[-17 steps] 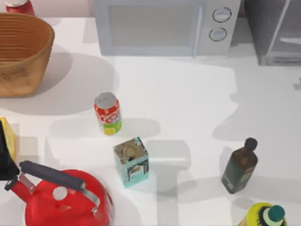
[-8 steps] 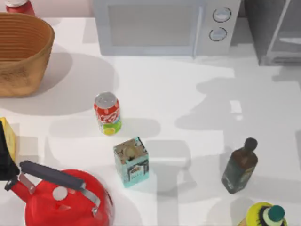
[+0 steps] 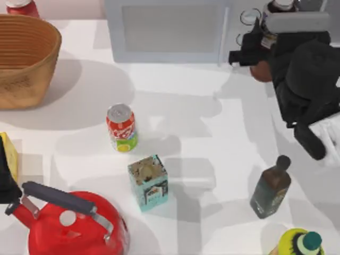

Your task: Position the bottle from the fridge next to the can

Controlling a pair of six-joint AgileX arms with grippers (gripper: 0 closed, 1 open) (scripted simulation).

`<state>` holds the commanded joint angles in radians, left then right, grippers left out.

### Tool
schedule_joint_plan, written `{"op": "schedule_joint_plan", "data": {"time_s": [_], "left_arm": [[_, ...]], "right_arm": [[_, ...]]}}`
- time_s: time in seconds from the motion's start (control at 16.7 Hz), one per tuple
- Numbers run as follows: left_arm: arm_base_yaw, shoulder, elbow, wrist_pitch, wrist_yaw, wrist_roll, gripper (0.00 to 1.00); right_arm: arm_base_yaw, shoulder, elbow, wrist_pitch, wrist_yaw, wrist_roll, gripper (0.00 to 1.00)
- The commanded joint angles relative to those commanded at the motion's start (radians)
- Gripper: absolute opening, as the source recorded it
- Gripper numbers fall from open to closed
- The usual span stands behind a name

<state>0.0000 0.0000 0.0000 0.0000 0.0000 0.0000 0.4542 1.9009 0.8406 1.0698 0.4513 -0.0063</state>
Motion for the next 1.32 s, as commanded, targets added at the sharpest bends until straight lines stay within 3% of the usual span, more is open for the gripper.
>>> {"op": "schedule_joint_plan", "data": {"time_s": [0.24,0.48,1.2,1.32], "left_arm": [[0.0,0.0,0.0,0.0,0.0,0.0,1.0],[0.0,0.0,0.0,0.0,0.0,0.0,1.0],[0.0,0.0,0.0,0.0,0.0,0.0,1.0],[0.0,0.0,0.0,0.0,0.0,0.0,1.0]], "right_arm": [[0.262,0.091,0.004,0.08,0.265,0.003,0.0],[0.393,0.164,-0.013,0.157,0.416,0.01,0.0],[0.41,0.178,-0.018,0.175,0.44,0.012,0.0],[0.41,0.178,-0.018,0.175,0.44,0.012,0.15]]}}
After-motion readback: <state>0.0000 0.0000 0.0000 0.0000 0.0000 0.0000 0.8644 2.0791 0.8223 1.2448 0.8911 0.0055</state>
